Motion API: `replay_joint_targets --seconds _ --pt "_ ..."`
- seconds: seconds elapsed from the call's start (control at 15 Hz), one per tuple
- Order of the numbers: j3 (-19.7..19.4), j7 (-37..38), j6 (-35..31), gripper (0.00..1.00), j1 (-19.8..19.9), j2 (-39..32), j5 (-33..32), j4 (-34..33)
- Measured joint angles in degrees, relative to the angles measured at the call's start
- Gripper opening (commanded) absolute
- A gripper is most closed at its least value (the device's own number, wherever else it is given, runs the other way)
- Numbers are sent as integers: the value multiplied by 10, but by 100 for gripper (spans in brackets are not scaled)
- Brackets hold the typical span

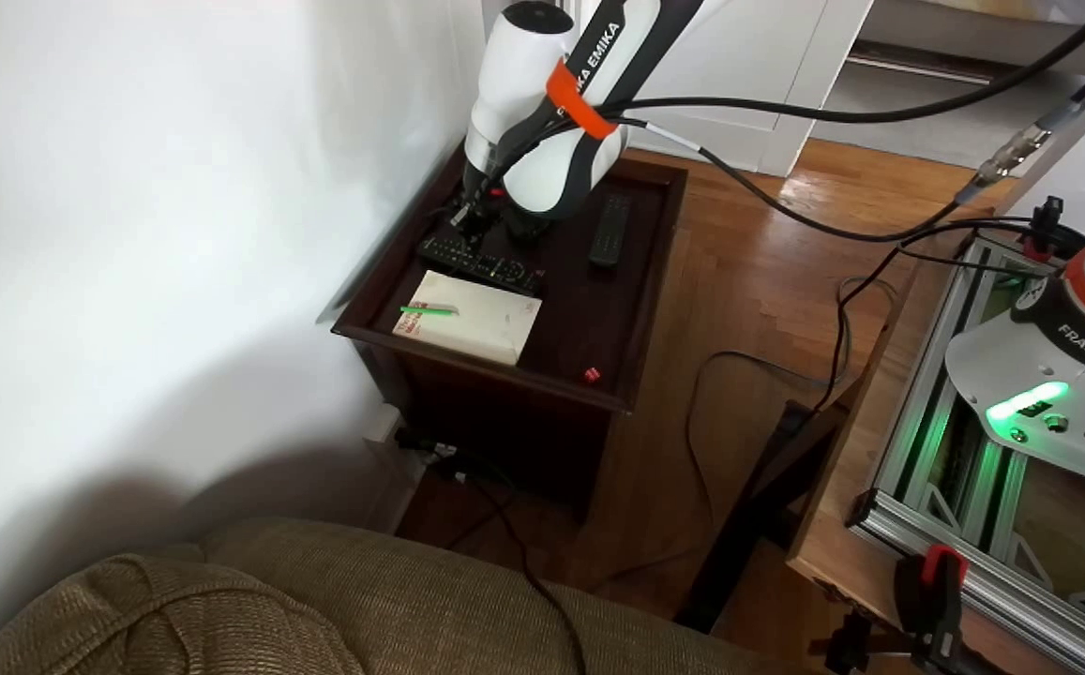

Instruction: Move the remote on the left backwards

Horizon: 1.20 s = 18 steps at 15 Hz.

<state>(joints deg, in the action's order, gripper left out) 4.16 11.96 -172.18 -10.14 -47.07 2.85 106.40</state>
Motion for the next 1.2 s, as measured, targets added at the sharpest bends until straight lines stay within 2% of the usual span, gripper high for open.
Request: replay_joint_targets --seconds 1.2 --pt "4 -9 0 0 -5 -14 0 -16"
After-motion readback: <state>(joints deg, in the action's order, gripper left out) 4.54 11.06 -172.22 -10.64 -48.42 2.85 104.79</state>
